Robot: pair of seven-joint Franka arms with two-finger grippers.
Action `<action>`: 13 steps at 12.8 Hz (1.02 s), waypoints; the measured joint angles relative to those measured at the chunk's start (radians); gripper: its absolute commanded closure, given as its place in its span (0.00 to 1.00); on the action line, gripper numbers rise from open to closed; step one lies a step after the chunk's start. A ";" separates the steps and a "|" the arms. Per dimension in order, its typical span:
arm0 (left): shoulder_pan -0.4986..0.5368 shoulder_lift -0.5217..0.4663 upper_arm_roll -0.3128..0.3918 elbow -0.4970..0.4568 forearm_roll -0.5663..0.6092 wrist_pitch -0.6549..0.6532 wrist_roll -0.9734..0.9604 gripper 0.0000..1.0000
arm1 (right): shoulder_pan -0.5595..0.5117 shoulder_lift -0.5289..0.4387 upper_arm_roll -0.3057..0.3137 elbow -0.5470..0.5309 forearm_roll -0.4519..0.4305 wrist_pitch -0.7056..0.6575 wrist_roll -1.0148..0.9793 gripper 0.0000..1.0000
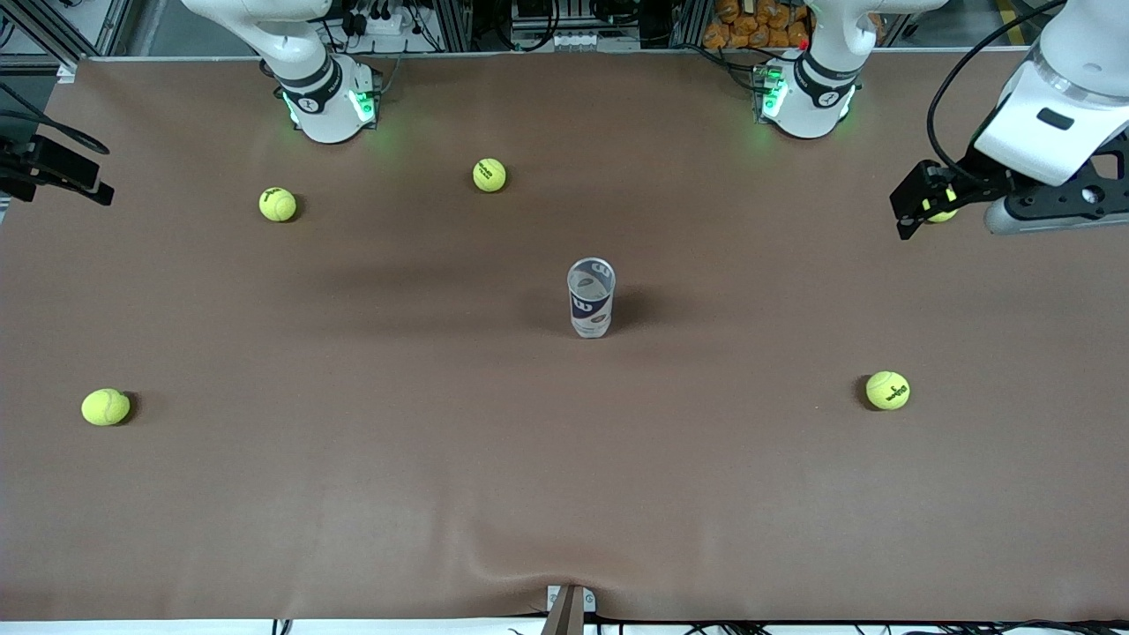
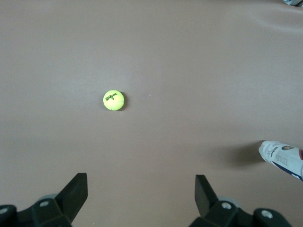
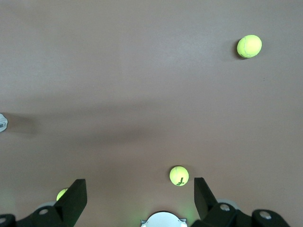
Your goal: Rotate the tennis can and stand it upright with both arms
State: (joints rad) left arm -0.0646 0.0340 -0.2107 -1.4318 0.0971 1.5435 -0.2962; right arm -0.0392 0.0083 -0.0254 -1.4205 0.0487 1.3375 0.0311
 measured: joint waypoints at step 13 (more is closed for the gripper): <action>0.059 -0.001 -0.003 -0.009 -0.001 -0.020 0.086 0.00 | 0.000 0.000 -0.001 0.000 0.000 0.000 0.000 0.00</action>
State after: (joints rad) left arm -0.0052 0.0328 -0.2134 -1.4405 0.0962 1.5235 -0.2107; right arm -0.0392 0.0083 -0.0264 -1.4205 0.0484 1.3375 0.0311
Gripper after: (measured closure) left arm 0.000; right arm 0.000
